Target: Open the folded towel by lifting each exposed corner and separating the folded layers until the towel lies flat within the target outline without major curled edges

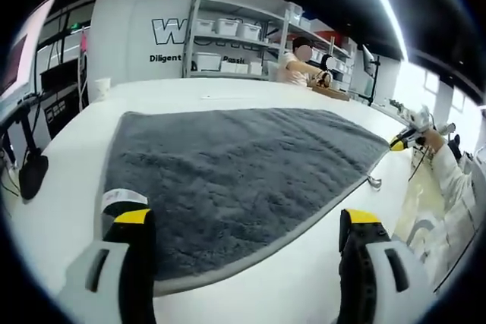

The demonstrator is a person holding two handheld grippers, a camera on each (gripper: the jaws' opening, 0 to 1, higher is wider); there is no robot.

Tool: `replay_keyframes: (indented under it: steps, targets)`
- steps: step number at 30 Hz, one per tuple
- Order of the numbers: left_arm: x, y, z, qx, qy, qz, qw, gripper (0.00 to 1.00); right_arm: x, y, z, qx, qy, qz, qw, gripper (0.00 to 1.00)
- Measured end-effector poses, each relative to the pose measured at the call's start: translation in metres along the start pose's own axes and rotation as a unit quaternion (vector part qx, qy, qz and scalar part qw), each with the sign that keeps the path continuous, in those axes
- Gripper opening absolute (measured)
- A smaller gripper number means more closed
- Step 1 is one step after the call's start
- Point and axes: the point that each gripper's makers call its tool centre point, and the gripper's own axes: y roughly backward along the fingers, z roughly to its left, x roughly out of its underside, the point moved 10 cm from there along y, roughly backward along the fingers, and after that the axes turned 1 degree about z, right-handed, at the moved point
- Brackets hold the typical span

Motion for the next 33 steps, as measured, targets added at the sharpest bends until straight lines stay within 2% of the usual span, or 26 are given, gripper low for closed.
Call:
replay_keyframes:
  steps: [7, 9, 11, 14, 17, 20, 22, 25, 28, 33]
  targets:
    - [0.001, -0.003, 0.001, 0.000, 0.005, 0.002, 1.0000, 0.99, 0.002, 0.001, 0.006, 0.004, 0.002, -0.006, 1.0000, 0.05]
    - [0.000, -0.004, 0.001, -0.001, 0.009, -0.004, 1.0000, 0.99, 0.002, 0.003, 0.006, 0.009, -0.009, -0.011, 0.9999, 0.07]
    - [-0.002, -0.004, 0.001, -0.002, 0.014, -0.013, 0.9998, 0.99, 0.002, 0.006, 0.009, 0.010, -0.016, -0.020, 0.9996, 0.14]
    - [-0.004, -0.004, 0.002, -0.014, 0.016, -0.018, 0.9996, 0.99, 0.002, 0.008, 0.014, 0.018, -0.022, -0.026, 0.9992, 0.32]
    - [-0.006, -0.004, 0.002, -0.021, 0.016, -0.021, 0.9994, 0.99, 0.000, 0.013, 0.019, 0.042, -0.023, -0.036, 0.9982, 0.46]
    - [-0.008, -0.005, 0.002, -0.026, 0.018, -0.029, 0.9991, 0.99, -0.005, 0.017, 0.024, 0.061, -0.052, -0.072, 0.9942, 0.59]
    - [-0.009, -0.008, 0.003, -0.028, 0.022, -0.033, 0.9988, 0.99, -0.009, 0.017, 0.027, 0.061, -0.048, -0.088, 0.9930, 0.72]
    - [-0.008, -0.014, 0.003, -0.037, 0.021, -0.028, 0.9987, 0.99, -0.015, 0.012, 0.031, 0.068, -0.055, -0.094, 0.9917, 0.91]
    - [-0.006, -0.020, 0.005, -0.050, 0.019, -0.023, 0.9983, 0.99, -0.020, 0.008, 0.032, 0.084, -0.061, -0.101, 0.9895, 0.99]
    - [-0.006, -0.023, 0.009, -0.077, 0.021, -0.024, 0.9965, 0.99, -0.026, 0.003, 0.032, 0.093, -0.091, -0.127, 0.9834, 0.99]
